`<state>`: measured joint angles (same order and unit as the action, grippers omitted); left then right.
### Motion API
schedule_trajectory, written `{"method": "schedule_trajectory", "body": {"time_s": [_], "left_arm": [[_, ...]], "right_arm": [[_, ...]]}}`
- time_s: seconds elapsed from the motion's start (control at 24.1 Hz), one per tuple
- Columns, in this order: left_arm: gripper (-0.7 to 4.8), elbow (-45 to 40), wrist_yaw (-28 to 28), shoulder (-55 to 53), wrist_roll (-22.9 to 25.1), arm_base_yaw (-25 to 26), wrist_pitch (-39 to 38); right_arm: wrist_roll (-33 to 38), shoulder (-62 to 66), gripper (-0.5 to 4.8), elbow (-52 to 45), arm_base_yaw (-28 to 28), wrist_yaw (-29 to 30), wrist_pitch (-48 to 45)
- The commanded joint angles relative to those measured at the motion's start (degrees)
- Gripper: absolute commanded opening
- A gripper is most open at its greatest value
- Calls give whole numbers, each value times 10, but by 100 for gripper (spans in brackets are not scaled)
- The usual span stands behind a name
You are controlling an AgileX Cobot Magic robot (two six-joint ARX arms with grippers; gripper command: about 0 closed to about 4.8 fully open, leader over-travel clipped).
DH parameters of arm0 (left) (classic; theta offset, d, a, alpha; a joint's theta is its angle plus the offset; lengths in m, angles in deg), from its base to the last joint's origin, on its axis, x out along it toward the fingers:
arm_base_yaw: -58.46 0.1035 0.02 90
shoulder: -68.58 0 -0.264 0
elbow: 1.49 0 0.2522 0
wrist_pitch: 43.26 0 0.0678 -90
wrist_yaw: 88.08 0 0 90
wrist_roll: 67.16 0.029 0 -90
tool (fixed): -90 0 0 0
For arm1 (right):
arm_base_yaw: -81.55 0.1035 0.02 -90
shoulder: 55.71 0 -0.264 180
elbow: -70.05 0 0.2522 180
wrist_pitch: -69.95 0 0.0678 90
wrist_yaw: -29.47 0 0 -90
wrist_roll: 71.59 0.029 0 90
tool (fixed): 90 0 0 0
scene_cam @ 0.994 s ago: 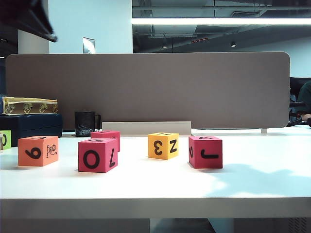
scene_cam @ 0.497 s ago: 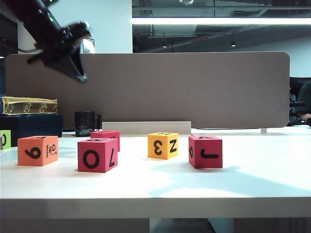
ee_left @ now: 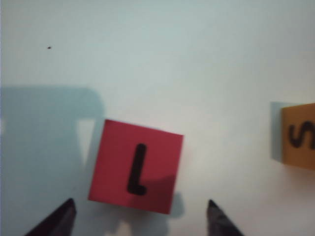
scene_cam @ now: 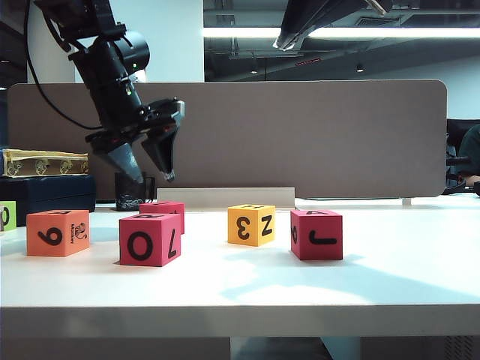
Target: Select the appropriate blocks from the scattered letter blocks on the table and arrange them in a row to spell out "ALOHA".
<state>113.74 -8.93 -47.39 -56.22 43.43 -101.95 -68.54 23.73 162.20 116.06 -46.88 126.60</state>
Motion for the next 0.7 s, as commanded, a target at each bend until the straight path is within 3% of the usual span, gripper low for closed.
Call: {"method": "schedule_trajectory", "body": {"time_s": [0.04, 0.33, 0.7], "left_arm": [[412, 2, 21, -6, 16, -2, -2], [413, 2, 23, -35, 39, -2, 19], [395, 2, 20, -65, 36, -3, 30]], "right_arm": [[-3, -1, -5, 3, 1, 0, 2], [-3, -1, -5, 3, 1, 0, 11], [-3, -1, -5, 3, 1, -1, 16]]}}
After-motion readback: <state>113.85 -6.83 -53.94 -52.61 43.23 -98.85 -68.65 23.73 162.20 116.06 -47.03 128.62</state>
